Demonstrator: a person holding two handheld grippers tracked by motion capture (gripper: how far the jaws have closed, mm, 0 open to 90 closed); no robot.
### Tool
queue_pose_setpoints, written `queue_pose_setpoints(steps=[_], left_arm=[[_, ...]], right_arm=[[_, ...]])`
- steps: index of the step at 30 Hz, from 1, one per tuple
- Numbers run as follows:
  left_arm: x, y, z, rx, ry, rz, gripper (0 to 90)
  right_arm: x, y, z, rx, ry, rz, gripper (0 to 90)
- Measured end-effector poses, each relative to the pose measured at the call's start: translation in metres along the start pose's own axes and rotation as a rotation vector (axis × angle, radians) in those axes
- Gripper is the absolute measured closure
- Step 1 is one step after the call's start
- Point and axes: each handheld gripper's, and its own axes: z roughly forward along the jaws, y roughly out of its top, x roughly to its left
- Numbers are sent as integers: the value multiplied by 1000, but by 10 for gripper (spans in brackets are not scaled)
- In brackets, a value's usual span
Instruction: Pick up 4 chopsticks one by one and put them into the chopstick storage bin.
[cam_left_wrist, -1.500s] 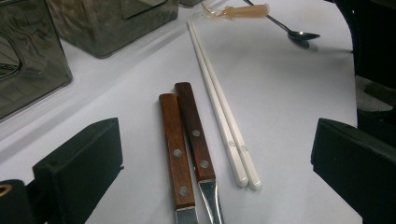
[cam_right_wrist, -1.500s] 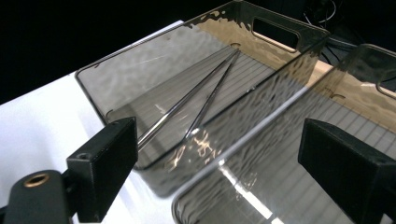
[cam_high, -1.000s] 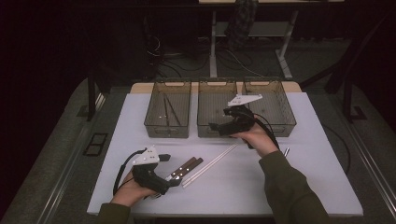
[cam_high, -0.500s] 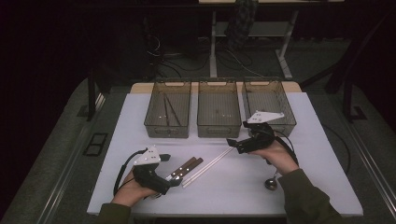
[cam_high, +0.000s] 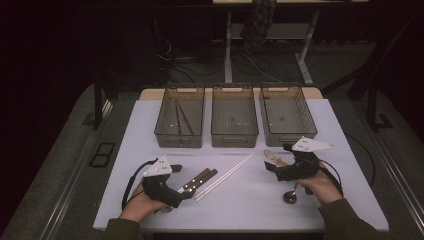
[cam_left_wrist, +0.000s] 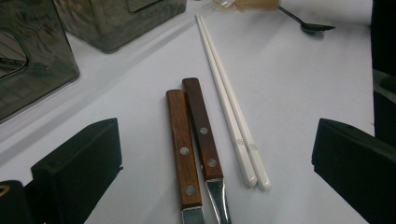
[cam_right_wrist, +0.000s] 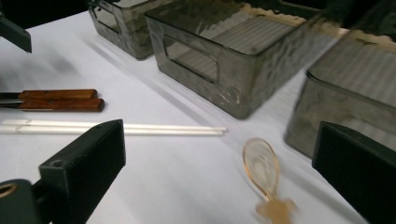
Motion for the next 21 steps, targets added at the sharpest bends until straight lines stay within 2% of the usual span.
queue_pose_setpoints(steps=[2, 5, 9, 11, 21], left_arm=[[0, 0, 0, -3, 1, 0, 2], [1, 0, 0, 5, 2, 1, 3], [3, 0, 2, 9, 4, -14, 6], [3, 0, 1, 10, 9, -15, 6], [3, 2, -1, 10, 18, -27, 41]], right_arm=[[0, -6, -6, -8, 6, 11, 26], [0, -13, -13, 4, 15, -9, 26], [-1, -22, -19, -22, 41, -9, 26], [-2, -25, -22, -12, 54, -15, 26], [-2, -47, -40, 7, 37, -13, 27]])
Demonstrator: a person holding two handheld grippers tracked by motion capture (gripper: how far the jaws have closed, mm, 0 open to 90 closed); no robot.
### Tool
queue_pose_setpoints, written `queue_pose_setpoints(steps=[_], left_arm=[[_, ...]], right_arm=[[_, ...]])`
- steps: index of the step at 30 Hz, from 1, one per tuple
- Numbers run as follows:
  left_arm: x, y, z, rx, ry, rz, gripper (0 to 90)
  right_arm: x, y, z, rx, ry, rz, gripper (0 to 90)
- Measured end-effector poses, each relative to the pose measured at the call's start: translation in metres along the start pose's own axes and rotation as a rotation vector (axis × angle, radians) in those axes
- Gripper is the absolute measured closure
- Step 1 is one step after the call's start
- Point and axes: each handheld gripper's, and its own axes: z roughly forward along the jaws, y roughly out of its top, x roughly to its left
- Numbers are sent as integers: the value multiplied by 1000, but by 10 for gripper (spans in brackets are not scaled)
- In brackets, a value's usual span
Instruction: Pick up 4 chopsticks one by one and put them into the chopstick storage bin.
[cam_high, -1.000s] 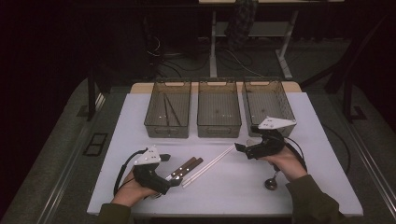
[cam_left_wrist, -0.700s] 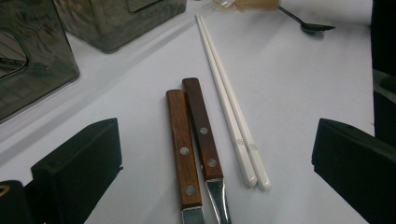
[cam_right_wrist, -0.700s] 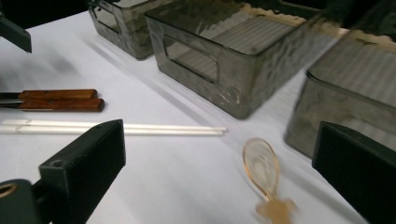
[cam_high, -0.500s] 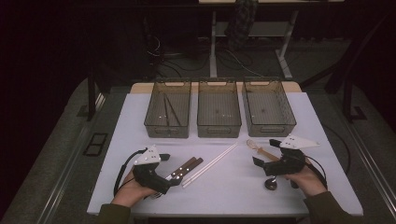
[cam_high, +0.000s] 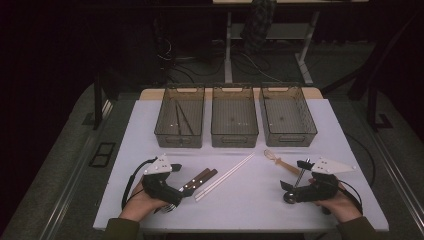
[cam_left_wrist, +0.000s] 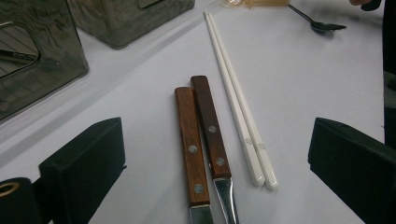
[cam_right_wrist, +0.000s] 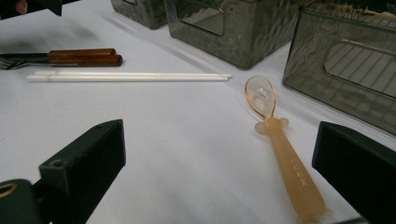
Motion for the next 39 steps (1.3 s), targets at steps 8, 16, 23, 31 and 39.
queue_pose_setpoints(steps=[8, 16, 23, 31, 39], left_arm=[[-1, 3, -1, 8, 3, 0, 179], [-5, 17, 11, 23, 1, 3, 397], [-5, 28, 22, 36, 19, -19, 522], [-6, 40, 36, 50, 2, -31, 634], [-13, 53, 60, 80, -21, 1, 702]], right_arm=[[-4, -2, -2, 6, -9, 25, 26], [0, -2, 2, 26, -6, 14, 27], [2, -3, 3, 34, 6, 4, 27], [4, -4, 4, 43, 12, -9, 27], [3, -6, 1, 41, -2, -14, 27]])
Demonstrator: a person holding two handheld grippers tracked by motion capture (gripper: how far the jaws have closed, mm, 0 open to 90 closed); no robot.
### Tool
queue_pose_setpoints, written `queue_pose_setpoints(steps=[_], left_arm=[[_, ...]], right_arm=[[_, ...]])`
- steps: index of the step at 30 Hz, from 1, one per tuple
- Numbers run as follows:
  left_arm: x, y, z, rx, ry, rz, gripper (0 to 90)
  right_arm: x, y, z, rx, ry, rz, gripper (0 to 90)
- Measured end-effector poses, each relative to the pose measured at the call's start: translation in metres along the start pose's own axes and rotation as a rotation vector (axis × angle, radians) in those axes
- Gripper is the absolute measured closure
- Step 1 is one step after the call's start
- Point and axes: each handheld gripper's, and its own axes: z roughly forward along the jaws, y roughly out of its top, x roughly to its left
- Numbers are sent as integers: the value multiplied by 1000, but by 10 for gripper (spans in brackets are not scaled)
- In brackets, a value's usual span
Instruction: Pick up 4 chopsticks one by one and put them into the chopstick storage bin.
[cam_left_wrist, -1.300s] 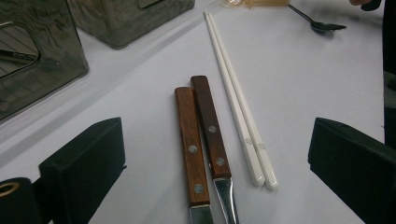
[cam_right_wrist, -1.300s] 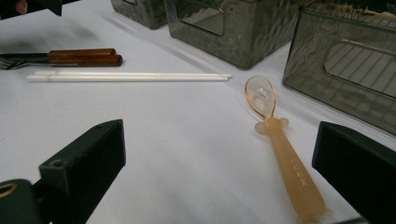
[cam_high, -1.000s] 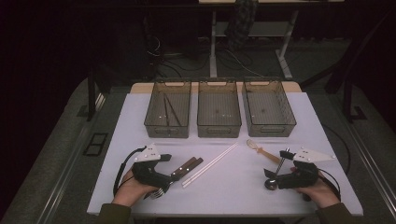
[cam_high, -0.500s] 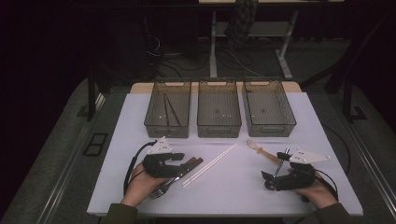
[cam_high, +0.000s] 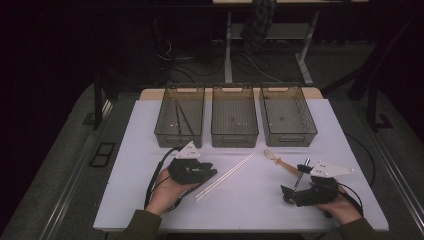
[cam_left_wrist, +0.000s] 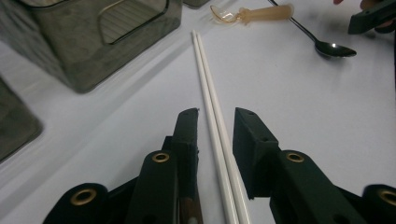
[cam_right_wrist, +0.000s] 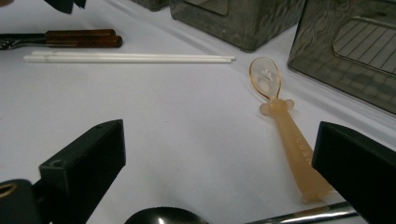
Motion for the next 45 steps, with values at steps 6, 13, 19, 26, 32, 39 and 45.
queue_pose_setpoints(steps=[6, 13, 19, 26, 32, 39, 45], left_arm=[[-4, 8, 17, 31, -3, 4, 765], [-10, 8, 28, 63, 19, 21, 799], [-14, 6, 35, 105, 5, 33, 801], [-17, 4, 43, 152, 21, 60, 802], [-17, 2, 46, 172, 29, 68, 803], [-21, 0, 51, 190, 25, 83, 803], [-23, -1, 52, 189, 34, 81, 798]], right_arm=[[0, 1, 0, -7, -1, 5, 26], [1, 2, 2, -1, -14, 1, 27], [2, 2, 2, 3, -9, 0, 27], [1, 2, 1, 4, -10, 8, 27], [1, 2, 1, 1, -8, 8, 27], [1, 3, 0, 1, -8, 10, 27], [1, 3, 0, 1, -10, 10, 27]])
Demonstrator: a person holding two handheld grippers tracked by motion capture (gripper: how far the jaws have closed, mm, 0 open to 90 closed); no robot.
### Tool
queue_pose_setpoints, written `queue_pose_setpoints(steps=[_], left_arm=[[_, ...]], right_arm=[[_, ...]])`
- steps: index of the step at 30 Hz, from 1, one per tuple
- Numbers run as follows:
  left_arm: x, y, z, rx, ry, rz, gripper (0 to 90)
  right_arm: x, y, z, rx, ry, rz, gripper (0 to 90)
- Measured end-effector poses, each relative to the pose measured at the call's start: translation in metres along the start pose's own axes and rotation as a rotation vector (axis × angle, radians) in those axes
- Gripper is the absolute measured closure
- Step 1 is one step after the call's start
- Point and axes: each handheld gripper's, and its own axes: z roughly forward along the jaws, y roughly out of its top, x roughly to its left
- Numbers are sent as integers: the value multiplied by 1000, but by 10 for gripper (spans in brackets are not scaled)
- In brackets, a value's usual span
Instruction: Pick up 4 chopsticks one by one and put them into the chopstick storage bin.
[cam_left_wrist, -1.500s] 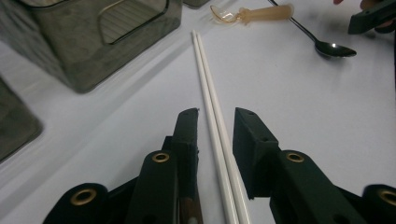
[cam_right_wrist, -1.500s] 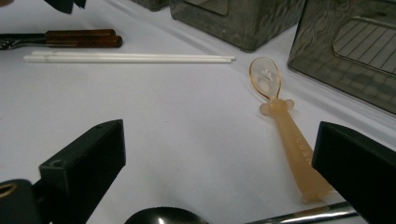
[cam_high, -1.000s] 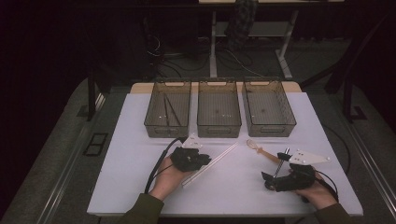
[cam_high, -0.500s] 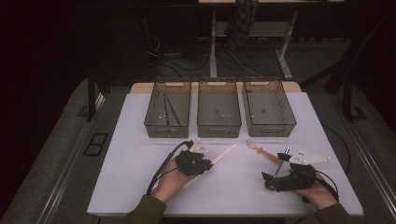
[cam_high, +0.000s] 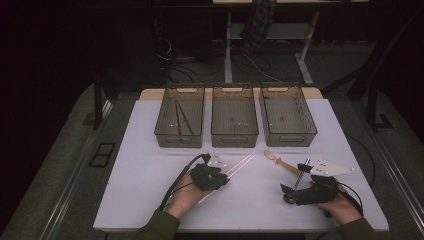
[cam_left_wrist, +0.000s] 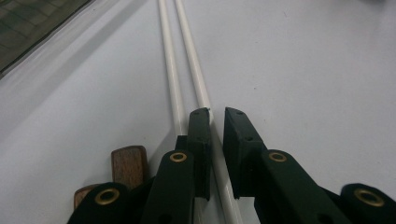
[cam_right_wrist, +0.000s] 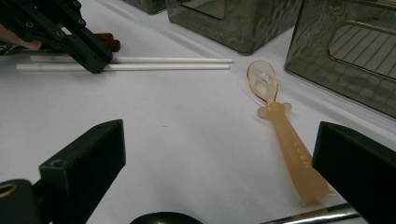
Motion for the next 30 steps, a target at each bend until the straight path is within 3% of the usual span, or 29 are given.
queue_pose_setpoints(steps=[4, 14, 30], left_arm=[[-2, -1, 0, -1, 9, 4, 807], [-2, -2, 0, -7, -26, -53, 830], [-8, -4, 0, -19, 14, -74, 842]], right_arm=[[0, 0, 0, 1, 1, 1, 27], [0, 0, 0, 2, 0, -1, 27], [0, 0, 0, 4, -2, -6, 27]])
